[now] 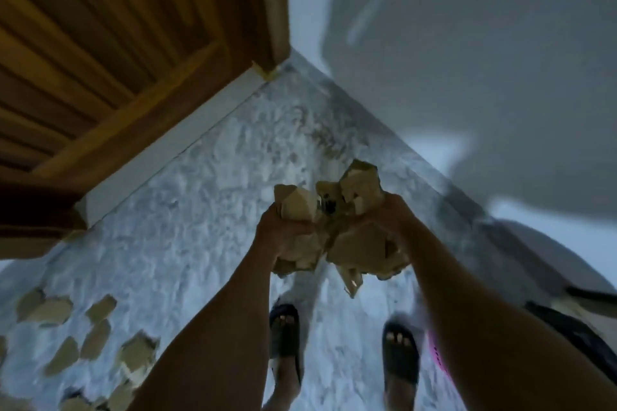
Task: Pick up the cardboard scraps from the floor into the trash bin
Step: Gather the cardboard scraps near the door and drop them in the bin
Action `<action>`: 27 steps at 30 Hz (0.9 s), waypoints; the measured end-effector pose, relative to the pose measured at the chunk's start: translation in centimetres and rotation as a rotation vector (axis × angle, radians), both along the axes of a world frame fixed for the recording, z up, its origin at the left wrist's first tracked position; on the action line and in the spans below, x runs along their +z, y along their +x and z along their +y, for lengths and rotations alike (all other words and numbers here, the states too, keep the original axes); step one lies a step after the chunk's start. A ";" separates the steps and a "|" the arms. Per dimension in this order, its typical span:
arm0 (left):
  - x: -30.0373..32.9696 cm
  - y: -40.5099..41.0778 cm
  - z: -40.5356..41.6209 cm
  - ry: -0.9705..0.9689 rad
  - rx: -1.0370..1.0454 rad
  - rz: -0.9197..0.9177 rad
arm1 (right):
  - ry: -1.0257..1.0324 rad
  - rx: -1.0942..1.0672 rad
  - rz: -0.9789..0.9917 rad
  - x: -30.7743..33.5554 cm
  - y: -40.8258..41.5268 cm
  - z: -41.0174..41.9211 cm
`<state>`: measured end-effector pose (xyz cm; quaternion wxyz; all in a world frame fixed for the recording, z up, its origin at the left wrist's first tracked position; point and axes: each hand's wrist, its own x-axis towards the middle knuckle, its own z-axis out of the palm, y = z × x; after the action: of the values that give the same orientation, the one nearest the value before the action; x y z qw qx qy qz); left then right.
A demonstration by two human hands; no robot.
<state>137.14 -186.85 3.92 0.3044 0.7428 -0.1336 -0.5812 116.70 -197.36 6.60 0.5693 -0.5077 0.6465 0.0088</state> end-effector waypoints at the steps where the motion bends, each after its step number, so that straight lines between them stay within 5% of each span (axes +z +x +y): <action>1: -0.2 -2.7 -0.5 -0.015 -0.029 0.004 | -0.009 -0.035 0.016 0.2 -3.0 0.4; 16: -1.9 -52.9 2.8 -0.052 -0.716 -0.007 | 0.115 -0.839 0.103 2.3 -51.6 15.7; 22: -4.5 -58.3 6.9 -0.064 -0.765 -0.188 | 0.196 -0.948 -0.008 -2.0 -56.3 20.7; 27: -4.6 -58.6 8.7 0.126 -0.793 -0.196 | 0.133 -0.765 -0.030 -3.7 -54.7 22.6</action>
<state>78.54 -178.18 -0.68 -0.0035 0.7026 -0.4019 -0.5872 61.99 -174.74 2.88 0.5727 -0.1921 0.7787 -0.1695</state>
